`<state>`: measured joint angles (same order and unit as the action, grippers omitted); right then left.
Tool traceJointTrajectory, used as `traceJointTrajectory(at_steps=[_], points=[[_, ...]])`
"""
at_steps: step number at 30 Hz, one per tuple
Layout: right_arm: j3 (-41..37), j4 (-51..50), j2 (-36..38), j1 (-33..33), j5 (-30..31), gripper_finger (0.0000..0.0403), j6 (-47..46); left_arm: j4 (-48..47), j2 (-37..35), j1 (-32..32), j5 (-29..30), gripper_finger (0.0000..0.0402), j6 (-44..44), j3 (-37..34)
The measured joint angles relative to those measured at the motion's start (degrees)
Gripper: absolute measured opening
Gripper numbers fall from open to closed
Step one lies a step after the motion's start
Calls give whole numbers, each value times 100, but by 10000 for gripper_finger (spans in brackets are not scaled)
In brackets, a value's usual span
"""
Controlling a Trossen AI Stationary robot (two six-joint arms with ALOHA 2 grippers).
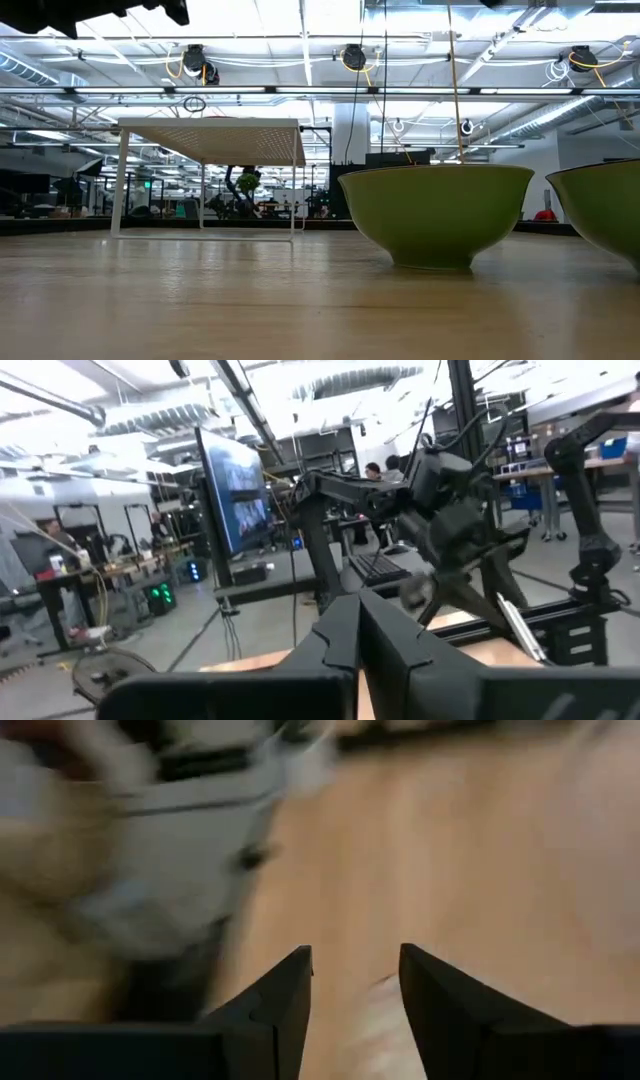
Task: Pick & Place Mini bowls
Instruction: Put the right white patterned bowl on the shelf
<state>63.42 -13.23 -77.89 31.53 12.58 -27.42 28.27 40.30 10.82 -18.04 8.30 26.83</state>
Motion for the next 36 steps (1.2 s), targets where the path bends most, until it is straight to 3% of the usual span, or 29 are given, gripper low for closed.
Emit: traceJointTrajectory(at_steps=[5, 11, 14, 18, 23, 36], points=[[14, -1920, 272, 4, -1258, 139, -2573, 33, 108, -147, 0, 9, -159, 0], [-30, -5843, 539, 195, -1401, 139, -4331, 492, 626, -565, 31, 79, -20, 0], [-185, -6835, 690, 306, -1335, 141, -4907, 943, 939, -684, 44, 124, 233, 0], [-578, -6726, 1023, 449, -1243, 145, -5361, 1265, 1271, -711, 59, 172, 589, 0], [-1244, -6173, 1365, 575, -1261, 143, -5743, 1269, 1469, -713, 60, 204, 891, 0], [-2471, -5036, 1780, 648, -1246, 144, -5894, 1270, 1481, -711, 59, 214, 898, 0]])
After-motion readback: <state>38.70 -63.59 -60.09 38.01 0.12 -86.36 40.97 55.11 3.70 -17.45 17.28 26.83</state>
